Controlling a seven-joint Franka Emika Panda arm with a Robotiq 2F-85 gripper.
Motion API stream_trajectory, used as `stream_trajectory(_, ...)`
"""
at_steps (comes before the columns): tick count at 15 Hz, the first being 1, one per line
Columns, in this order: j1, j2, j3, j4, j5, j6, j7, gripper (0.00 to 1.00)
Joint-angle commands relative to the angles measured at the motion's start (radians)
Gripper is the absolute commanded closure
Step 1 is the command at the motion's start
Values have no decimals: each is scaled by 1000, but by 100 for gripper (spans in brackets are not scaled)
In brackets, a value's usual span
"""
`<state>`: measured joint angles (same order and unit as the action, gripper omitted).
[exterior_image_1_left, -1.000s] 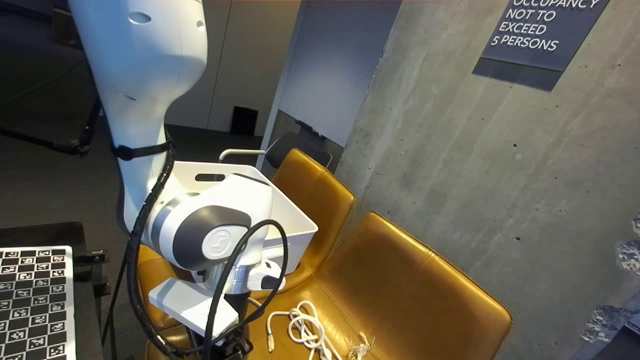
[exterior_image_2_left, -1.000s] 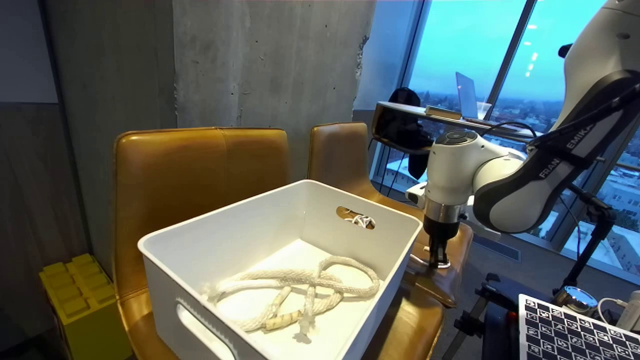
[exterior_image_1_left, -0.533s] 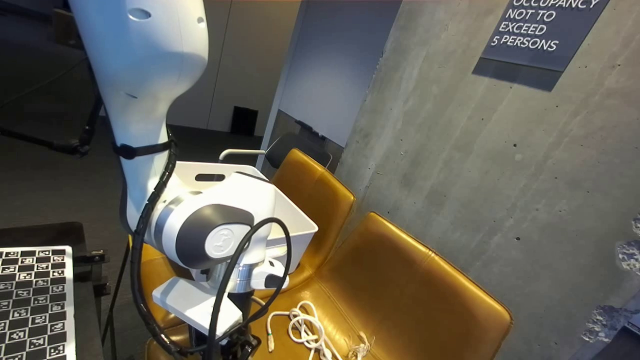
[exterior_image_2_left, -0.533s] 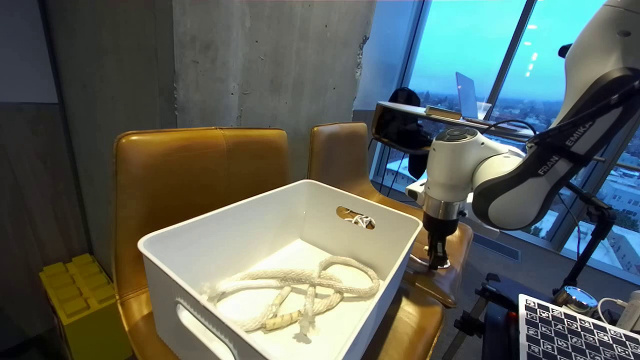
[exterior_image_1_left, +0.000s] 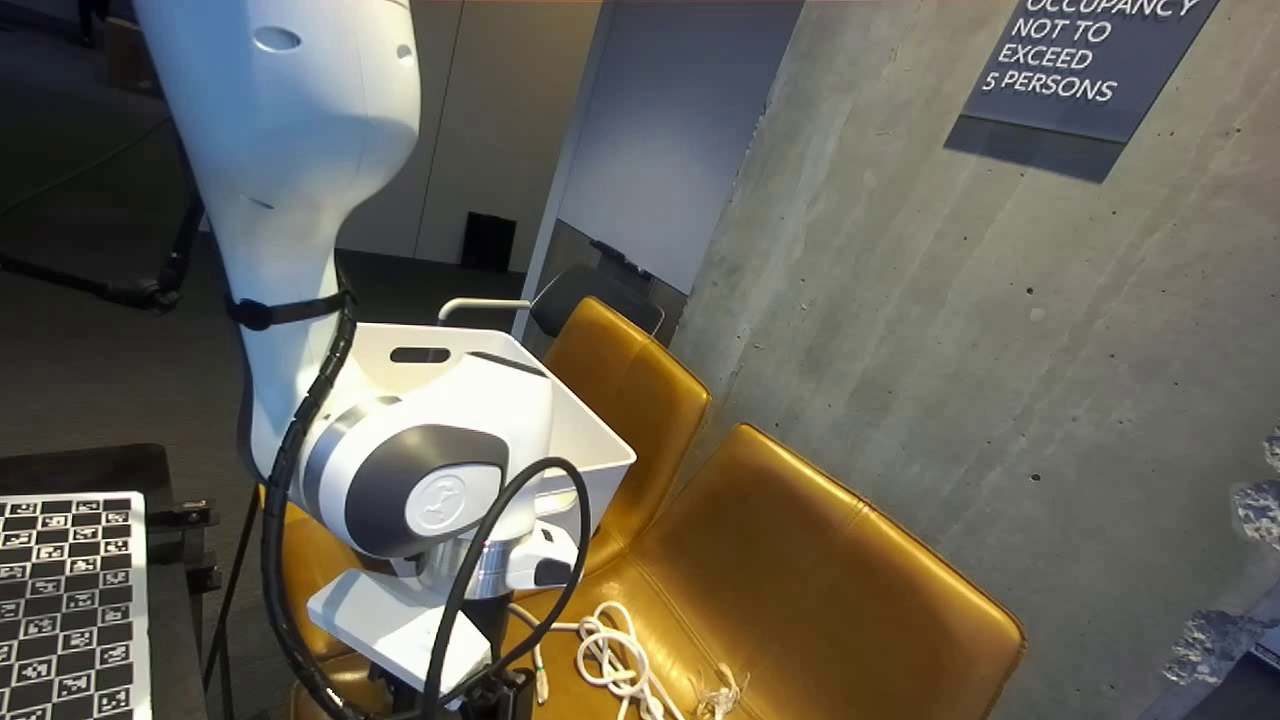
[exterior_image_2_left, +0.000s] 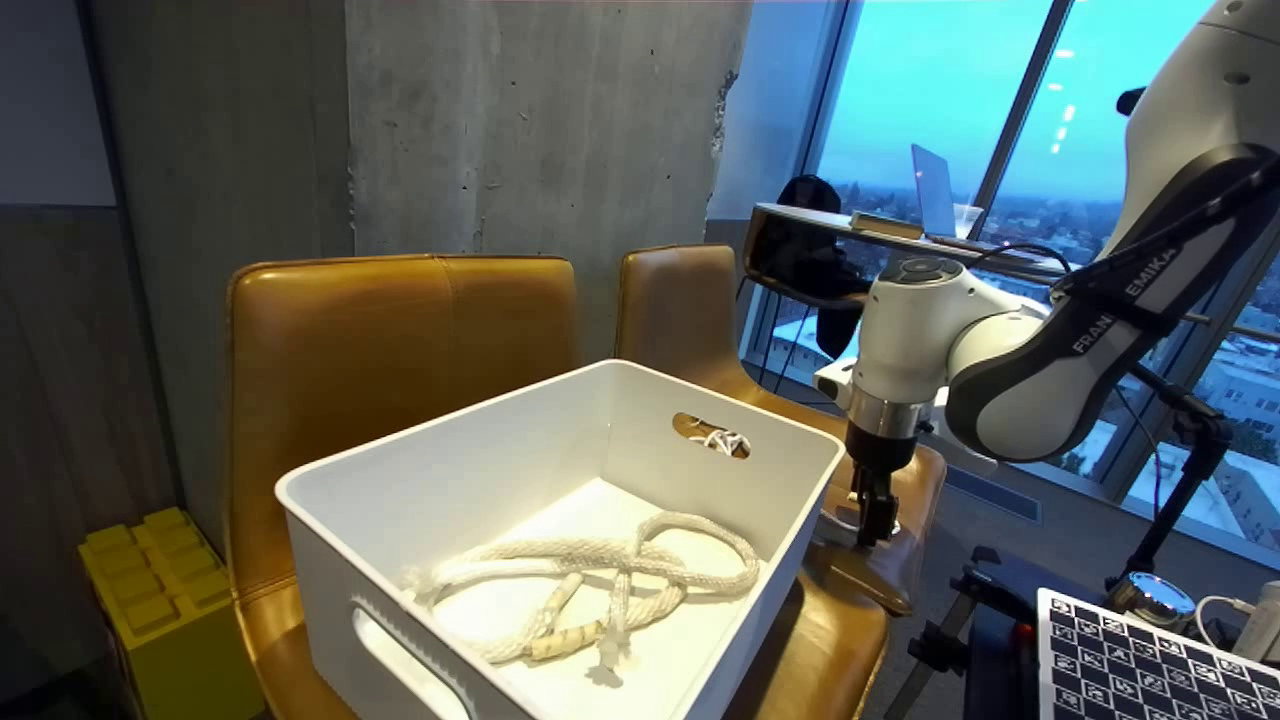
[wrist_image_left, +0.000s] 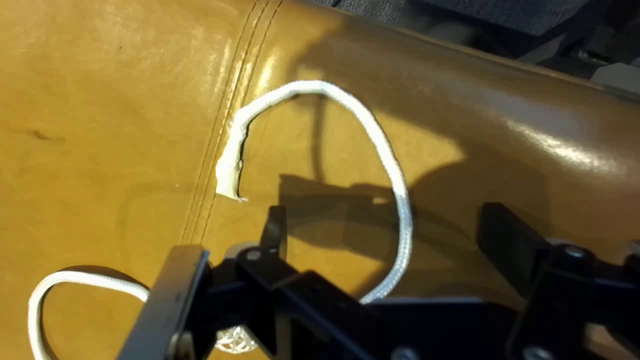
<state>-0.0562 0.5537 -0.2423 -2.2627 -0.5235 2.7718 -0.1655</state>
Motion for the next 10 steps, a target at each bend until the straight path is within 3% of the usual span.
stream_trajectory(1,-18,38,4,-1,10,80,-12,9)
stream_trajectory(8,-29,118,-13,-2,42,218,-12,7)
stream_trajectory(10,-31,117,-13,-2,59,220,-13,26)
